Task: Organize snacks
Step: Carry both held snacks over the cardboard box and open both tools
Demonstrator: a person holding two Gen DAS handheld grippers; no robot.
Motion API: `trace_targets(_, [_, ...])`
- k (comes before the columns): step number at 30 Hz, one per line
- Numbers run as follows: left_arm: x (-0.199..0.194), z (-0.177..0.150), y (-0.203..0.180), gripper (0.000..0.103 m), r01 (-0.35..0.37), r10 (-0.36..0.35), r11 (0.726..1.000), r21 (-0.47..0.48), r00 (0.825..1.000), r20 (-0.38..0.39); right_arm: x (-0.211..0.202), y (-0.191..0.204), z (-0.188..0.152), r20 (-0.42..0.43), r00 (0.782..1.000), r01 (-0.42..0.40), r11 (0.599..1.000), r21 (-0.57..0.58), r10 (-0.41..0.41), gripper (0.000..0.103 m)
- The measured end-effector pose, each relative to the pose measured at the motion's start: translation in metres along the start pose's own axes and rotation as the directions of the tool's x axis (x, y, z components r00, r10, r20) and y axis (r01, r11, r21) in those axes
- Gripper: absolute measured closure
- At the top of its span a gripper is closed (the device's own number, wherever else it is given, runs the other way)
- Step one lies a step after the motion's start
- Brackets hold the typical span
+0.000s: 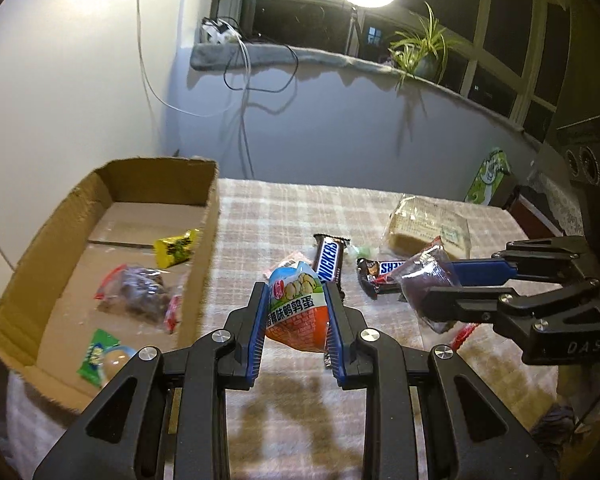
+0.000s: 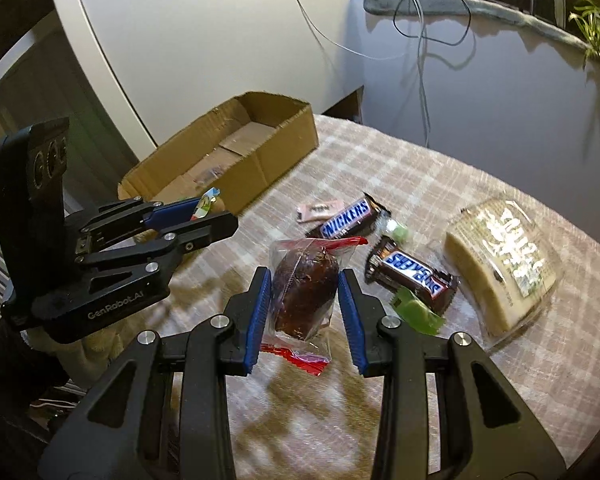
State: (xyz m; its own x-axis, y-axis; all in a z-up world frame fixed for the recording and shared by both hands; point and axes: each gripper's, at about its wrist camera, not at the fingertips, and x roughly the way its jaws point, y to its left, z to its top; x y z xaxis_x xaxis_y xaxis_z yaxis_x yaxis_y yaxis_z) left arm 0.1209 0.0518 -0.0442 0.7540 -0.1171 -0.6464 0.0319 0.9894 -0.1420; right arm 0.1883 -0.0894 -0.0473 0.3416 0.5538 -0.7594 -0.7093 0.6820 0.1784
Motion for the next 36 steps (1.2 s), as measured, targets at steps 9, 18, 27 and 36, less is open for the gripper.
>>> trace_targets(9, [-0.031,-0.002,0.026,0.078,-0.032,0.034,0.999,-0.034,0.998,0.054,0.002,0.03,0.027,0.031,1.0,-0.003,0.999,-0.052,0.005,0.067])
trace_targets(18, [-0.047,-0.003,0.062,0.078,-0.073,0.08,0.995,-0.074,0.993,0.086,0.026,0.063,0.058,0.035,0.999,-0.016,0.994,-0.112,0.02,0.067])
trace_targets(27, [-0.053,-0.004,0.092,0.078,-0.107,0.118,0.988,-0.106,0.988,0.095,0.06,0.082,0.082,0.021,0.999,-0.026,0.989,-0.144,0.03,0.067])
trace_targets(36, [-0.048,-0.004,0.112,0.078,-0.124,0.137,0.984,-0.131,0.986,0.092,0.089,0.089,0.1,0.007,0.999,-0.032,0.987,-0.158,0.034,0.067])
